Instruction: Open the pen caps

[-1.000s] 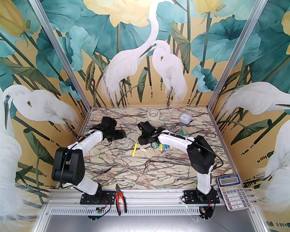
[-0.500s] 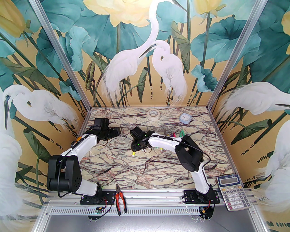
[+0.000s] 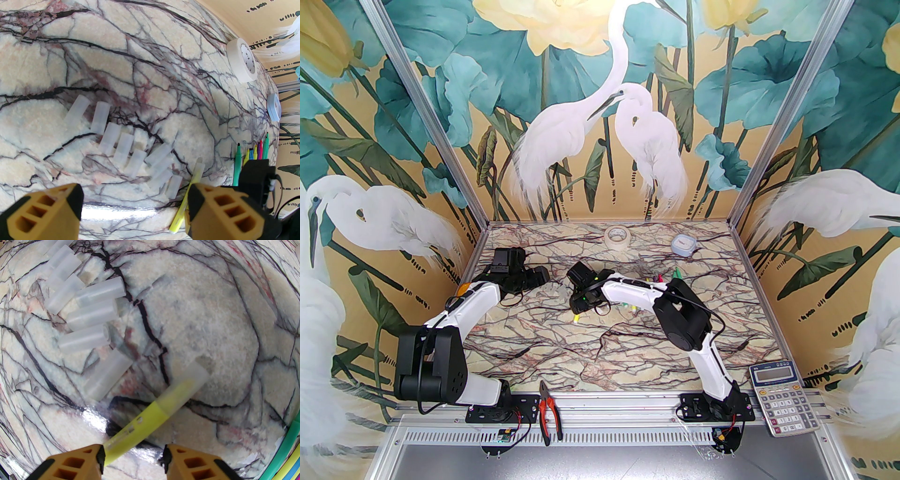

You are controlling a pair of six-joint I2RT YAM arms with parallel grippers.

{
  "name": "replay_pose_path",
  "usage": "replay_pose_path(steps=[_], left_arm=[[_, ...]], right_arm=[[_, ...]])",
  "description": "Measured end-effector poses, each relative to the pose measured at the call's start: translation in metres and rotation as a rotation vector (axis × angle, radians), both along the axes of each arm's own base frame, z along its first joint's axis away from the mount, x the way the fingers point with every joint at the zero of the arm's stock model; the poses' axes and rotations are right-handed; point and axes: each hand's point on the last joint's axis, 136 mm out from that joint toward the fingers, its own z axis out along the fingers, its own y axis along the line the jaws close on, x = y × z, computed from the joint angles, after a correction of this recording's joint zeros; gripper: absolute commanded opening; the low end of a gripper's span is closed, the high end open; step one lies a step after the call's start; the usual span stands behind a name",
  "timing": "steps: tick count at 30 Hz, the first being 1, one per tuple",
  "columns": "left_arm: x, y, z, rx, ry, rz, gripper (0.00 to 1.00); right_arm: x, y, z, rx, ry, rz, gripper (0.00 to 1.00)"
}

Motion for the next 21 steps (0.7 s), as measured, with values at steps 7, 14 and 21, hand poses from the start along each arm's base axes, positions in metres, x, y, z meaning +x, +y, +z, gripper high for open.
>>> replay_pose_path(steps=[7, 14, 21], left_arm=[[-0.001, 0.000, 0.000, 0.000, 0.000, 0.000, 0.78], [-0.005, 0.000, -0.005, -0.004, 0.010, 0.005, 0.78], [-0.001, -0.003, -0.003, -0.030, -0.009, 0.006, 0.78]], right_arm=[[0.003, -0.005, -0.008, -0.051, -0.004, -0.002, 0.41], [0.005, -0.021, -0.013, -0.149, -0.032, 0.015, 0.27], [0.006, -0.028, -0.013, -0.200, -0.060, 0.040, 0.25]])
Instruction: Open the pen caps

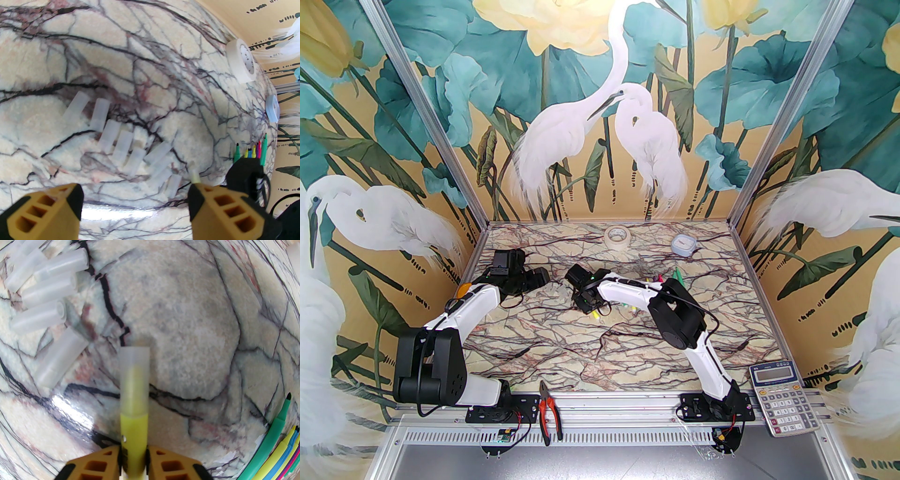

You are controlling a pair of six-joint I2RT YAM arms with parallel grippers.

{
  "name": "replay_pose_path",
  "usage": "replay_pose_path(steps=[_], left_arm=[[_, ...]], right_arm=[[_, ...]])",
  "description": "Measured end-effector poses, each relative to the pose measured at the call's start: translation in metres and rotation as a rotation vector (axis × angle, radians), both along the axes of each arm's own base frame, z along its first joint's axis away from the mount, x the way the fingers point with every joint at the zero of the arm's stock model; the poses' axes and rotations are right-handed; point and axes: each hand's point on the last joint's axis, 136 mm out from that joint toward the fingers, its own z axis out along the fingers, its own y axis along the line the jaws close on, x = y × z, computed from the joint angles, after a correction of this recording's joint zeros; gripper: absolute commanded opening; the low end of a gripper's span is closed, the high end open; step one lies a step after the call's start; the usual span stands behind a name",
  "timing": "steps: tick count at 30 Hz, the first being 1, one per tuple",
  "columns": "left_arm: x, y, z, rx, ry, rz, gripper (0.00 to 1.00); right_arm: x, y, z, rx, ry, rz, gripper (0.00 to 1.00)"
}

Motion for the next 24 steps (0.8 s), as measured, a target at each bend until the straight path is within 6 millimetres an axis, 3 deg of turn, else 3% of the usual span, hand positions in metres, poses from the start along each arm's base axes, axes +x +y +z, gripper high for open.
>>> replay_pose_path(steps=[6, 15, 24], left_arm=[[0.001, -0.005, 0.003, -0.024, -0.010, -0.019, 0.78], [-0.001, -0.023, 0.002, -0.107, -0.010, -0.093, 0.76], [-0.005, -0.057, 0.006, -0.255, -0.038, -0.212, 0.74]], right_arm=[[0.001, -0.001, -0.001, 0.011, 0.015, 0.002, 0.25], [0.004, -0.007, 0.002, 0.092, 0.070, -0.019, 0.09], [0.014, -0.048, 0.012, 0.190, 0.088, -0.084, 0.04]])
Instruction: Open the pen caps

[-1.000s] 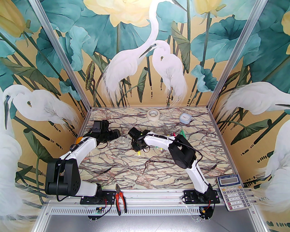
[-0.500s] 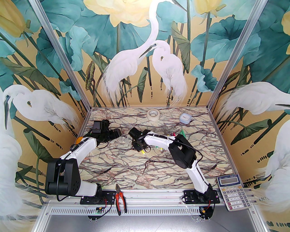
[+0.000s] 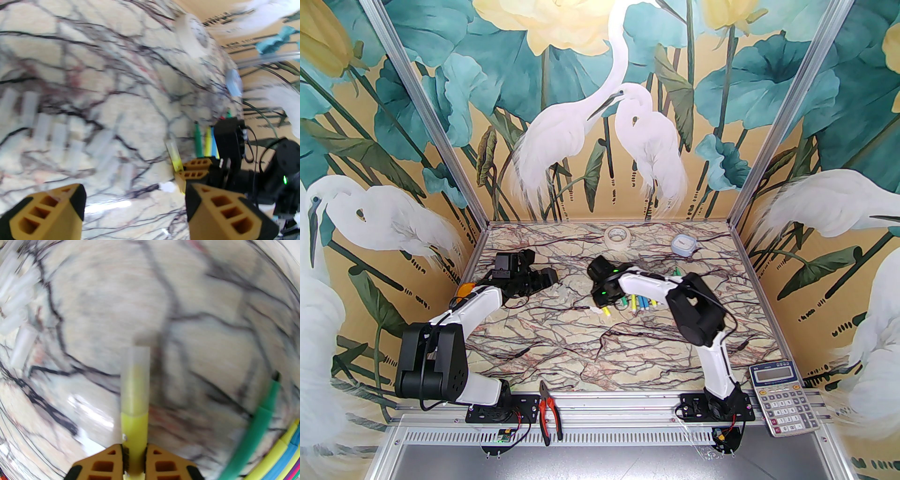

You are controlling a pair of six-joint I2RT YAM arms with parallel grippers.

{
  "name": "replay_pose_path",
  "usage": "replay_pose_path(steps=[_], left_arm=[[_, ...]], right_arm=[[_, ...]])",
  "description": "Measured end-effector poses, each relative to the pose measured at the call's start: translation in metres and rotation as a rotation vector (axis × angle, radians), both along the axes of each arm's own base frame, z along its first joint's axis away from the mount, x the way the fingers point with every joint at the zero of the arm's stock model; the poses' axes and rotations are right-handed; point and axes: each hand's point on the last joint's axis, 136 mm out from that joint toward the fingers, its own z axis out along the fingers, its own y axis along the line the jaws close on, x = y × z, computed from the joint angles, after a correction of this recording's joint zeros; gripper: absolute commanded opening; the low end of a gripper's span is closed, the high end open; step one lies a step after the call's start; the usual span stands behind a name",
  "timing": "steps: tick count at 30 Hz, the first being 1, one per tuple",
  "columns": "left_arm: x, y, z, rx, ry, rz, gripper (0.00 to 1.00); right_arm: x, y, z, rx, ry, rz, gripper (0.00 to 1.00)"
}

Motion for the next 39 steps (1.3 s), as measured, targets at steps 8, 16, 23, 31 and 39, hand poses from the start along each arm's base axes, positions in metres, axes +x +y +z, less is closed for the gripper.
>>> replay_pose_path(steps=[8, 16, 23, 31, 39], left_arm=[[-0.003, -0.043, -0.002, -0.105, 0.003, -0.126, 0.73], [-0.004, -0.072, -0.004, -0.173, 0.022, -0.206, 0.70], [-0.002, -0.091, 0.004, -0.222, 0.010, -0.262, 0.65], [0.001, -0.106, 0.004, -0.247, 0.023, -0.305, 0.55], [0.008, -0.114, 0.009, -0.269, 0.024, -0.323, 0.42]], right_arm=[[0.000, 0.013, 0.035, 0.126, -0.084, 0.036, 0.03], [-0.001, 0.019, 0.054, 0.200, -0.136, 0.067, 0.03], [-0.002, 0.025, 0.066, 0.240, -0.157, 0.098, 0.03], [-0.003, 0.030, 0.070, 0.265, -0.162, 0.125, 0.03], [-0.003, 0.033, 0.073, 0.279, -0.169, 0.143, 0.02]])
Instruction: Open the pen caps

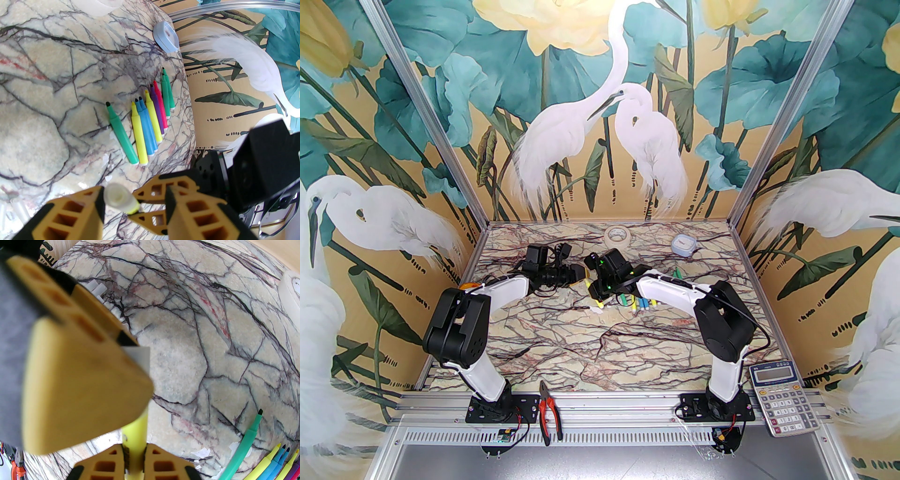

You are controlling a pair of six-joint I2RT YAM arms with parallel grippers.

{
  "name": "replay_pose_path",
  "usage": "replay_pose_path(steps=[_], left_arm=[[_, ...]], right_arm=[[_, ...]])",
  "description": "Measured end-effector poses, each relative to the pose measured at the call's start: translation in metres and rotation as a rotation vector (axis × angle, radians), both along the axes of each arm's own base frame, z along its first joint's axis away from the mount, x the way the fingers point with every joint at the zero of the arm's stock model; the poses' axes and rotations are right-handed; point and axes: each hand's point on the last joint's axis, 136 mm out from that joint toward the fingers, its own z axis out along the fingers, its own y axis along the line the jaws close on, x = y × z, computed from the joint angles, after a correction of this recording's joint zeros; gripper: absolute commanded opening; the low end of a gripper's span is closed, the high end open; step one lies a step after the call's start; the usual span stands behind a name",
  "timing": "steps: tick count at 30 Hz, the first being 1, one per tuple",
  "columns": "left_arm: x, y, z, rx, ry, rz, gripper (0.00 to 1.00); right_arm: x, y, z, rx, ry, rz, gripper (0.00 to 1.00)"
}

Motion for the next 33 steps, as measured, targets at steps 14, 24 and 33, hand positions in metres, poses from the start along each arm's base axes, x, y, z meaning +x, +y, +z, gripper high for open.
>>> replay_pose_path(steps=[14, 24, 33], left_arm=[[-0.002, -0.005, -0.002, -0.015, 0.020, -0.019, 0.16], [-0.003, -0.008, 0.003, -0.051, 0.029, -0.038, 0.13], [-0.004, -0.011, 0.008, -0.080, 0.035, -0.048, 0.12]], right_arm=[[0.002, 0.001, 0.008, 0.016, -0.025, 0.003, 0.18], [0.004, 0.001, 0.004, 0.027, -0.035, -0.010, 0.35], [0.007, 0.005, 0.008, 0.051, -0.046, -0.020, 0.27]])
